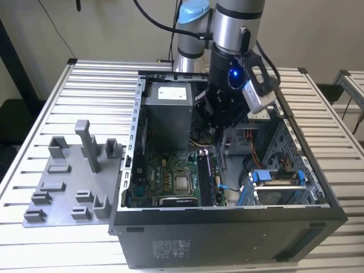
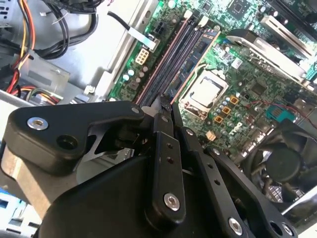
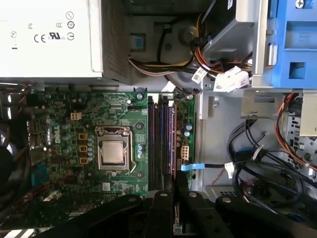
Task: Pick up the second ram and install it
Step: 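Insert the second ram into the second slot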
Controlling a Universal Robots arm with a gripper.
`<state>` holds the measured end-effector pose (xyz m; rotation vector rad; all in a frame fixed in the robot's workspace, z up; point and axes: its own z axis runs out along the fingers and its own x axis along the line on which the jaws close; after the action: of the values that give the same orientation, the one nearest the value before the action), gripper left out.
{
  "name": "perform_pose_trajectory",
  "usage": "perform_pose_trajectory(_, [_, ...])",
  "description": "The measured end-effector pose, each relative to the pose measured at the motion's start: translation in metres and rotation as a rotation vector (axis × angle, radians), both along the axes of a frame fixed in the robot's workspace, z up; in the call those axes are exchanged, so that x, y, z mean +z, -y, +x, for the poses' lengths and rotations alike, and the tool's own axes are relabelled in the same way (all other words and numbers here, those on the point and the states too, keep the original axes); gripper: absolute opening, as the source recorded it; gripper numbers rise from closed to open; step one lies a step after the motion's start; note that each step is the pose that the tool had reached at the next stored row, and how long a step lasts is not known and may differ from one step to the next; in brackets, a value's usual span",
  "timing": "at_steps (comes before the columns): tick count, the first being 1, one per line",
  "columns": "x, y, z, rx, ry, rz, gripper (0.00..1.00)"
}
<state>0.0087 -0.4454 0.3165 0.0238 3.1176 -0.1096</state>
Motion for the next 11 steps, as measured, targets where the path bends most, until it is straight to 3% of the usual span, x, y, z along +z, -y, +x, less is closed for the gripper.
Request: perform_pose_trajectory(11, [-0.0199, 0.0004, -0.0060, 0.000, 0.0002, -0.0021, 0.14])
